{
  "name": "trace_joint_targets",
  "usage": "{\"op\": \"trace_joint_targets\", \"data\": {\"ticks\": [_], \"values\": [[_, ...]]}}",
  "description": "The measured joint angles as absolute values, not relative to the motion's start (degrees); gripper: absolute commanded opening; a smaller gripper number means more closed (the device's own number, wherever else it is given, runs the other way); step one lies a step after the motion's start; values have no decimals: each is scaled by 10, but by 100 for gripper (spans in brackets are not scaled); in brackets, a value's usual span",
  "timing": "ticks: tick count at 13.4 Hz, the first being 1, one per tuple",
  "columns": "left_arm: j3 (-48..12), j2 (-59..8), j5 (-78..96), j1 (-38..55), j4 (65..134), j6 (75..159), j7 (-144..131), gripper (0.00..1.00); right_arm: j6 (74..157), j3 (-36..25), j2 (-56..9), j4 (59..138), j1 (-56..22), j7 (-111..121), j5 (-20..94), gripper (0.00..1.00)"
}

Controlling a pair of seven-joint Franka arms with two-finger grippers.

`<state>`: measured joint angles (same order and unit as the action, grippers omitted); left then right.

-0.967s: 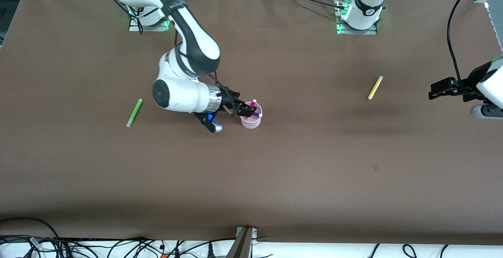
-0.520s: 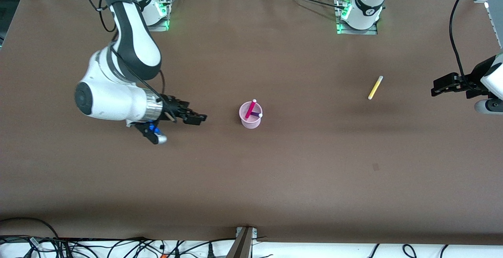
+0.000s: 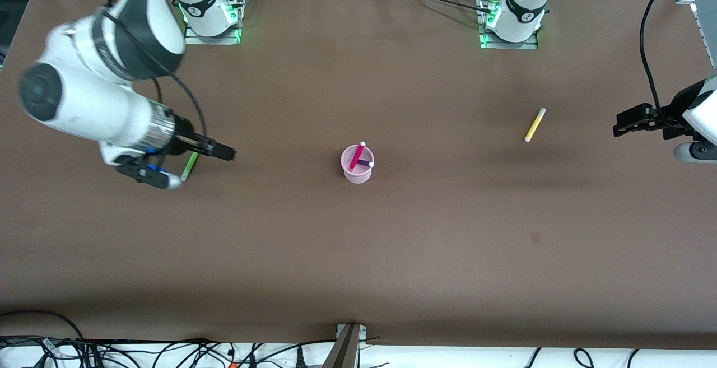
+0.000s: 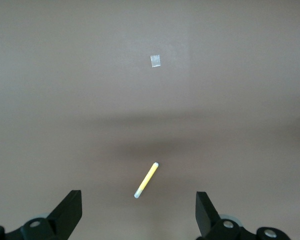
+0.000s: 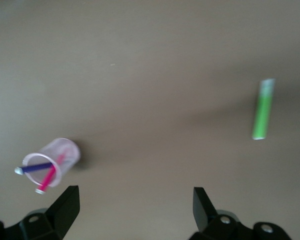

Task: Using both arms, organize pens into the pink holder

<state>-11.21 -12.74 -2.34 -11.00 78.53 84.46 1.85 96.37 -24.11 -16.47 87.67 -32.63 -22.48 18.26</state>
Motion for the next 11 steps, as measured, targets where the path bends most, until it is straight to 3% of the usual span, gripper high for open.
{"op": "trace_joint_targets", "data": {"ticks": [6,11], "values": [[-112,-132,-23,-111,785,845,19,100,899,-318,-47,914,-325,-42,57,100],[-111,-134,-23,-112,786,845,19,100,902,-318,-40,907,-331,-15,17,100]]}}
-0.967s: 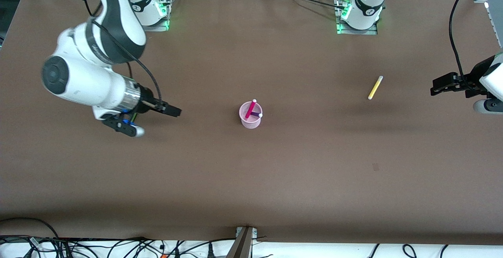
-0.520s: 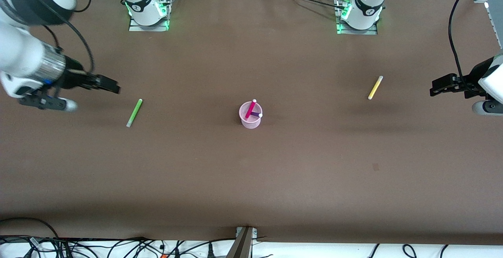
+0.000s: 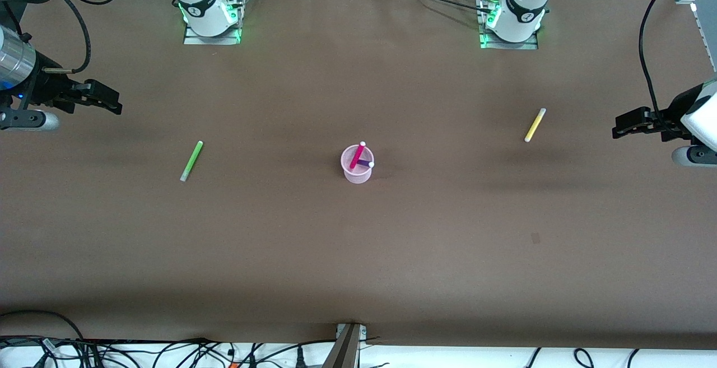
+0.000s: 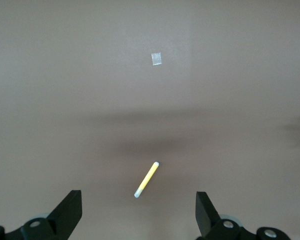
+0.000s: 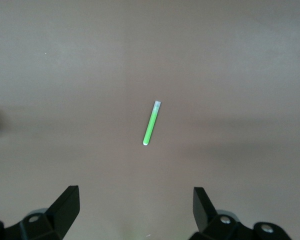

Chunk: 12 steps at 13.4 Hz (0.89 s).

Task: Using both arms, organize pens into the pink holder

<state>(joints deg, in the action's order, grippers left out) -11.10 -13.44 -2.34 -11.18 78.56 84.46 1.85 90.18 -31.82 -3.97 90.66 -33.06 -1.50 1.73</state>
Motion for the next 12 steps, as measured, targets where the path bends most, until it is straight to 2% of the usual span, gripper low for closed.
{"op": "trace_joint_targets", "data": {"ticks": [3,8,12], "values": [[-111,-137,-23,-112,786,845,19,100,879,-307,-39,900,-334,-14,17,100],[-111,-141,-23,-112,786,845,19,100,902,-304,-40,899,-335,3,14,100],[-111,-141,-23,-112,786,845,19,100,912,-293,-45,899,-290,14,30,100]]}}
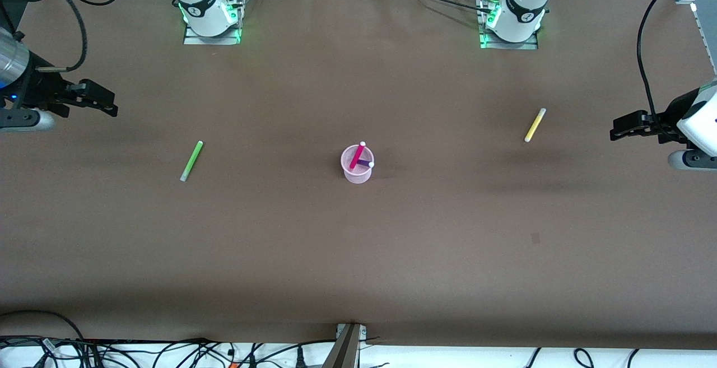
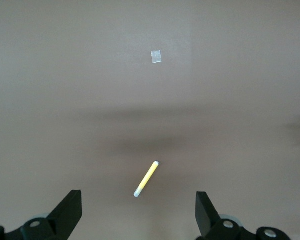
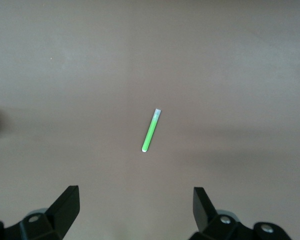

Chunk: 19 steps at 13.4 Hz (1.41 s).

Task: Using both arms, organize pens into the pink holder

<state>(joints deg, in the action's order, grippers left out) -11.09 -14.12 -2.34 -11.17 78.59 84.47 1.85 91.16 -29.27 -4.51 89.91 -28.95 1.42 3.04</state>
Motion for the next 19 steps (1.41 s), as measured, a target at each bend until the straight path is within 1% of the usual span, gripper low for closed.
{"op": "trace_joint_targets", "data": {"ticks": [1,5,7,9,11,19], "values": [[-111,-141,-23,-112,786,845,19,100,912,-262,-46,899,-257,17,34,100],[-111,-142,-23,-112,786,845,19,100,912,-62,-46,899,-71,18,35,100],[-111,-143,-23,-112,786,845,19,100,912,4,-46,899,-10,19,31,100],[-111,-147,-23,-111,786,845,19,100,913,30,-45,898,5,20,26,100],[-111,-149,-23,-111,786,845,19,100,920,39,-44,895,5,20,26,100],[-112,-149,-23,-111,786,845,19,100,926,40,-54,869,11,20,26,100]]}}
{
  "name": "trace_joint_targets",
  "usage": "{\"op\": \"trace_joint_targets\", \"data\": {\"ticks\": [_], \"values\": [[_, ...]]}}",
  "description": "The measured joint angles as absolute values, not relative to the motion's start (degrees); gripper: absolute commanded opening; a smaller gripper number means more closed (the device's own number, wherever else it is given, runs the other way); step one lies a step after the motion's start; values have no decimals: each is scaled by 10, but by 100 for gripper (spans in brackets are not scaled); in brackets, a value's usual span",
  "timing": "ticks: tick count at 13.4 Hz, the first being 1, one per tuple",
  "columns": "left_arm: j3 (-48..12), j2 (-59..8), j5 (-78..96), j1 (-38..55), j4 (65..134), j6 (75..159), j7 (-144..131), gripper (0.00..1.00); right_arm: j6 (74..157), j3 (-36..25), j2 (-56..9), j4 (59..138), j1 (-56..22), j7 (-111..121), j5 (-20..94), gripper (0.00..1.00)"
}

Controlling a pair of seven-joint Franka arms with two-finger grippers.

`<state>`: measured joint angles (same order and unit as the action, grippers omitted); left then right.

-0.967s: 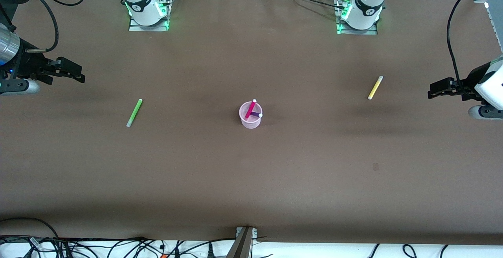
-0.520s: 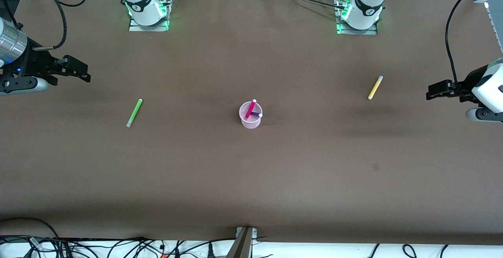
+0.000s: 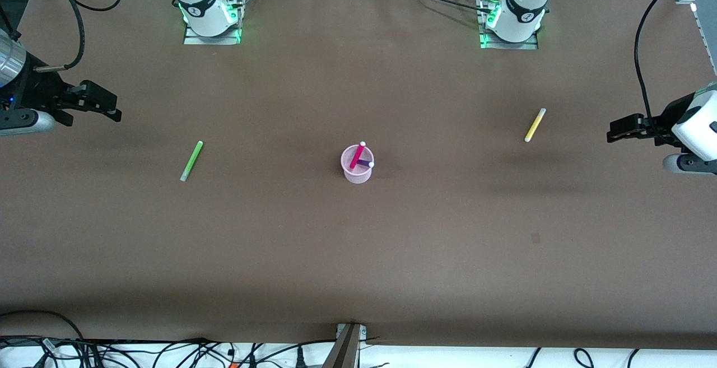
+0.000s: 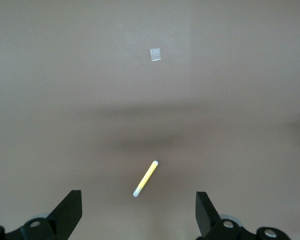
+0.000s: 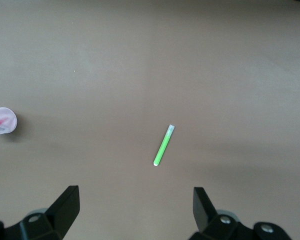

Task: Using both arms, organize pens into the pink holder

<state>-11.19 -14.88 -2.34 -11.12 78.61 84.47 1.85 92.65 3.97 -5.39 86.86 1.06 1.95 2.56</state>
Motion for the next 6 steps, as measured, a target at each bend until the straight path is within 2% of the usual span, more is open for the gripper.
{"op": "trace_joint_targets", "data": {"ticks": [6], "values": [[-113,-149,-23,-111,787,845,19,100,921,40,-56,869,12,20,26,100]]}}
